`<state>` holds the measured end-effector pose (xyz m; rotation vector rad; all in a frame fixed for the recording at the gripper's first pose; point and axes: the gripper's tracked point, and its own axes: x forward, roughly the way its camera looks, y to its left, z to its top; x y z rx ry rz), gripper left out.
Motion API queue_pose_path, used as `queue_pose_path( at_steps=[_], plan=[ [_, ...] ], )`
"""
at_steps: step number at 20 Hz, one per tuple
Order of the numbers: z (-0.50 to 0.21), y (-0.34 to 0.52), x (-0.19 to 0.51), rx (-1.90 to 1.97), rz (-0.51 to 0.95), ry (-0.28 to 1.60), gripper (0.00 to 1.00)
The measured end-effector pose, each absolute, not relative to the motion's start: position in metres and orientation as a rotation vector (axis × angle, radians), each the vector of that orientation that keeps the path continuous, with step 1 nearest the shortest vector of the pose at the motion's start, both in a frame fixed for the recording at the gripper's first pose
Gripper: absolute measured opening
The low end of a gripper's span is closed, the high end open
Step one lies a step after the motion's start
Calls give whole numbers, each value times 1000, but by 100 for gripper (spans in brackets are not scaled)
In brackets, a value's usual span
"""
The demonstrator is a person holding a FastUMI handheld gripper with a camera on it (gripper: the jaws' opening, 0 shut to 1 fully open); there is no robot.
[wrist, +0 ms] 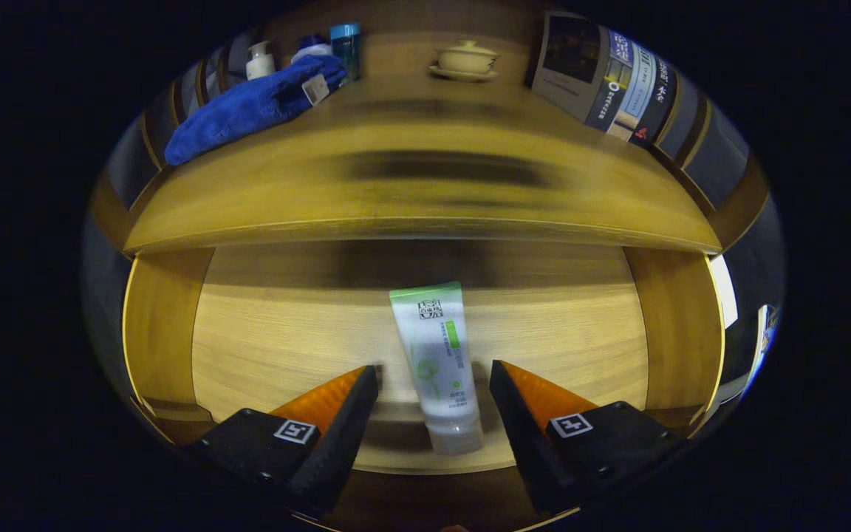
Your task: Pull open the drawer, take out the items inside it, and place them on the countertop above the cabinet.
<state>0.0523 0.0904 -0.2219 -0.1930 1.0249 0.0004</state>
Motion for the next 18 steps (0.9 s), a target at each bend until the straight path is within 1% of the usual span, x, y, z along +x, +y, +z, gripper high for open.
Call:
queue_pose_path(
  at_steps=[7,11,16,17,18],
  plan=[
    [-231,95,45,-214,1,1113,99],
    [-225,101,45,-203,20,1137,95],
    [-199,113,50,-222,-6,1114,51],
    [-191,116,51,-225,-14,1101,51],
    [-180,122,51,-212,-11,1087,46]
  ],
)
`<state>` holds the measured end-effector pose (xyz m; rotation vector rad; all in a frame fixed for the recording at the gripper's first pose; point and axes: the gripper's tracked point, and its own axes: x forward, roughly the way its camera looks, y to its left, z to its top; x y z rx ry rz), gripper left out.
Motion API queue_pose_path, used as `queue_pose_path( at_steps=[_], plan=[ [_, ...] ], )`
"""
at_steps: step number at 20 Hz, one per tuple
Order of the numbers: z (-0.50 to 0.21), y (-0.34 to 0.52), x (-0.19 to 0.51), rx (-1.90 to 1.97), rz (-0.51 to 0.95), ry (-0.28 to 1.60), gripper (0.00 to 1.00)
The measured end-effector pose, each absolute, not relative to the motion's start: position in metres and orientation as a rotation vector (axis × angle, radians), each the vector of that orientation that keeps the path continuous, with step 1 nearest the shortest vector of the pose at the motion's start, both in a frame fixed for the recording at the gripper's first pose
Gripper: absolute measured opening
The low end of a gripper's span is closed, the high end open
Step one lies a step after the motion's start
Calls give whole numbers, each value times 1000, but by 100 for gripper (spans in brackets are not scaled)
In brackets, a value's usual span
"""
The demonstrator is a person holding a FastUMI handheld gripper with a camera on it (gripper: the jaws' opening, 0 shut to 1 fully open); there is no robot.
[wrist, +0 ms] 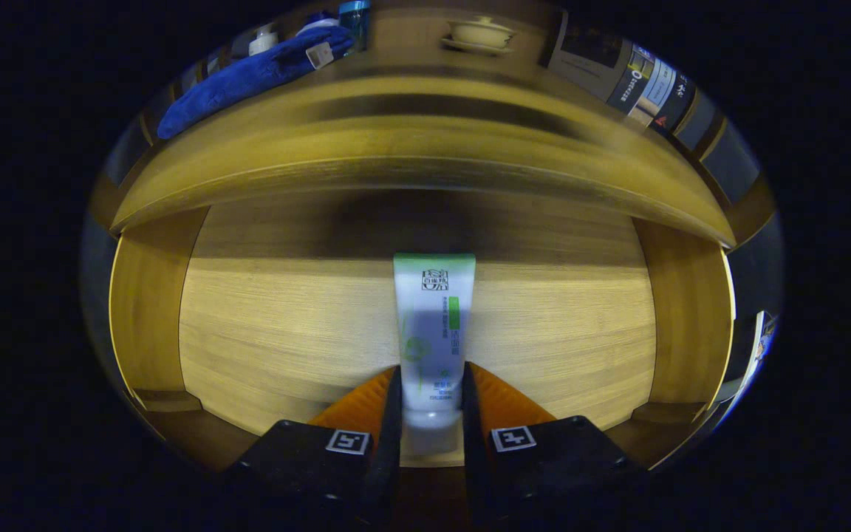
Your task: Pull open the drawer, take out the items inside it, and place them on the countertop above the cabinet.
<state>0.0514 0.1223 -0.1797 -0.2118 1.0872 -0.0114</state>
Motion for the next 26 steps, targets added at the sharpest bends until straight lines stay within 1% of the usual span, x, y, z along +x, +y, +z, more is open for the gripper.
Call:
queue_pose_path(
  at_steps=[5,6,7,17,21,26],
  plan=[
    [-107,163,49,-111,18,1037,46],
    [-134,155,5,-112,23,1022,46],
    [-99,157,37,-111,26,1010,46],
    [-22,171,15,-106,64,910,46],
    [6,180,28,-119,73,867,46],
    [27,203,64,-135,80,829,46]
  ],
)
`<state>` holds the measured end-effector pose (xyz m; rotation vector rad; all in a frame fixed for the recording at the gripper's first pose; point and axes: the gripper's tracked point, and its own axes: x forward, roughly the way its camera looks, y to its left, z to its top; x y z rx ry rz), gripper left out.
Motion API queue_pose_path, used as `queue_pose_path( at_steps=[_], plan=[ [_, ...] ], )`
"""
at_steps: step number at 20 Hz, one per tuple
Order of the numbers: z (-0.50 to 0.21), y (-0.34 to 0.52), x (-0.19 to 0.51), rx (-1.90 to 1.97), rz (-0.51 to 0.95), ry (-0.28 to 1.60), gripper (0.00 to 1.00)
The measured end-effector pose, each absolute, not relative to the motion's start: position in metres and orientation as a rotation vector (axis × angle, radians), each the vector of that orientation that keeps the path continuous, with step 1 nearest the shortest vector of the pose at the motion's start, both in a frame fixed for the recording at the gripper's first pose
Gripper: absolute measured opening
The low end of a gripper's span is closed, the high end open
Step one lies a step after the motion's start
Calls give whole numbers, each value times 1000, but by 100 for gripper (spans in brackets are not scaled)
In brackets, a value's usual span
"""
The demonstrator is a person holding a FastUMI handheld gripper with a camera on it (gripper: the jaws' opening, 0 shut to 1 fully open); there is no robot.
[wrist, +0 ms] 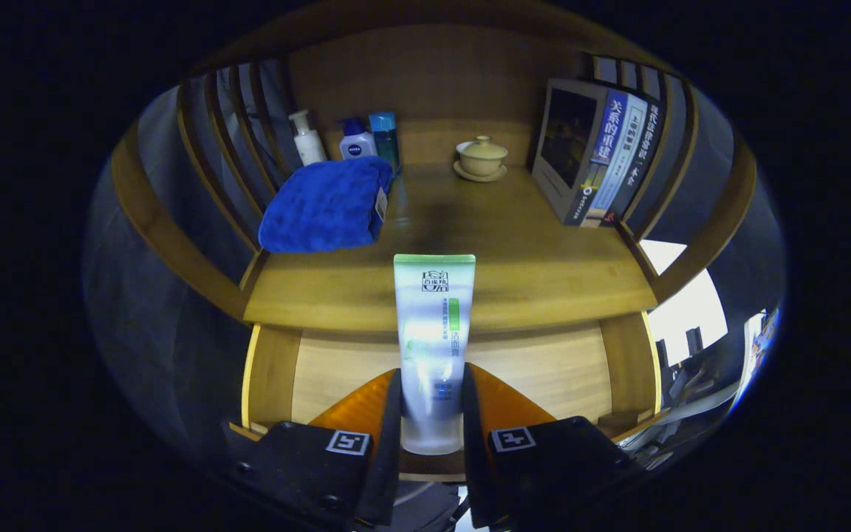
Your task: Pull open the drawer, take out the items inside it, and place them on the countertop above the cabinet.
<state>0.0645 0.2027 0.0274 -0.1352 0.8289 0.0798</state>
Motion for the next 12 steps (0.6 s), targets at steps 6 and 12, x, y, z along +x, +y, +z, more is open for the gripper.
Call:
queue_pose_path(
  at_steps=[6,12],
  plan=[
    [35,215,118,-150,47,804,46],
    [31,219,168,-113,9,749,46]
  ],
)
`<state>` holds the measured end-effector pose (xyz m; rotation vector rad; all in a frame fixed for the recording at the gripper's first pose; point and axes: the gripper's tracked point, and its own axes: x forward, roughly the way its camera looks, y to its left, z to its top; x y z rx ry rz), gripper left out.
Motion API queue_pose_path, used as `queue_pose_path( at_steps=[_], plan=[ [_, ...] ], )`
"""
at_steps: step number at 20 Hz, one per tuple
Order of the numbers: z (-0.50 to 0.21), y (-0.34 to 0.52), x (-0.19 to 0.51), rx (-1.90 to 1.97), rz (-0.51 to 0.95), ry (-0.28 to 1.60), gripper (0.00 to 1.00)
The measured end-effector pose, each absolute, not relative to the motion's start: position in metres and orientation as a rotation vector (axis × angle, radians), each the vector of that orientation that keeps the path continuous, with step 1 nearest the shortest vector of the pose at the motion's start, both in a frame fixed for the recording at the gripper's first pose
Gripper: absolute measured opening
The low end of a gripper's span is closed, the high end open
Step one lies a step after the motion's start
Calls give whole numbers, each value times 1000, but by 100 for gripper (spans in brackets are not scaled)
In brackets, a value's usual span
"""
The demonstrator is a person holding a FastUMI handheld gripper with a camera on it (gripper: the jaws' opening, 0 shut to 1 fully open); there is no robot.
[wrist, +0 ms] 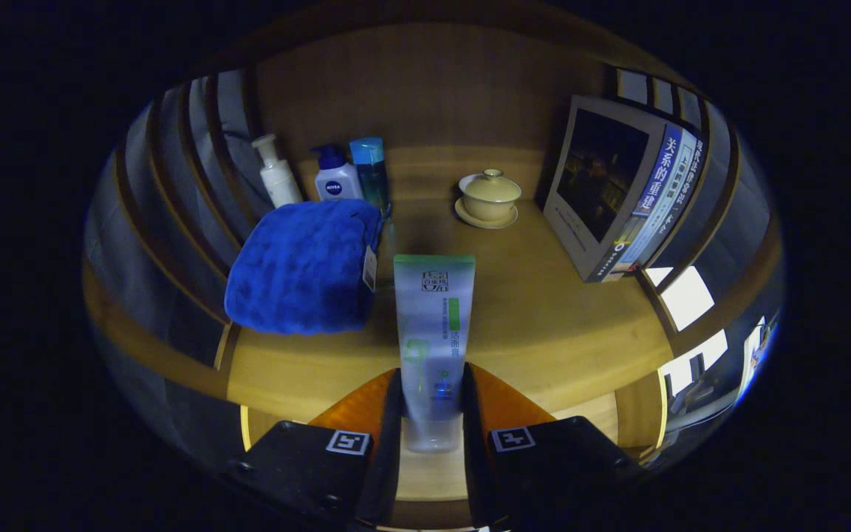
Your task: Pull open the drawer, take out the items inside it, and place them on the countertop above the cabinet.
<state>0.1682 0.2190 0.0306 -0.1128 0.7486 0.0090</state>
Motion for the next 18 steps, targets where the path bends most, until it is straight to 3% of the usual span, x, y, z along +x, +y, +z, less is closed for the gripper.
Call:
queue_pose_path(
  at_steps=[9,13,14,18],
  plan=[
    [21,217,196,-73,-27,701,56],
    [28,221,189,-93,-19,650,95],
    [28,223,184,-97,-9,641,100],
    [24,240,161,-23,59,616,100]
  ],
)
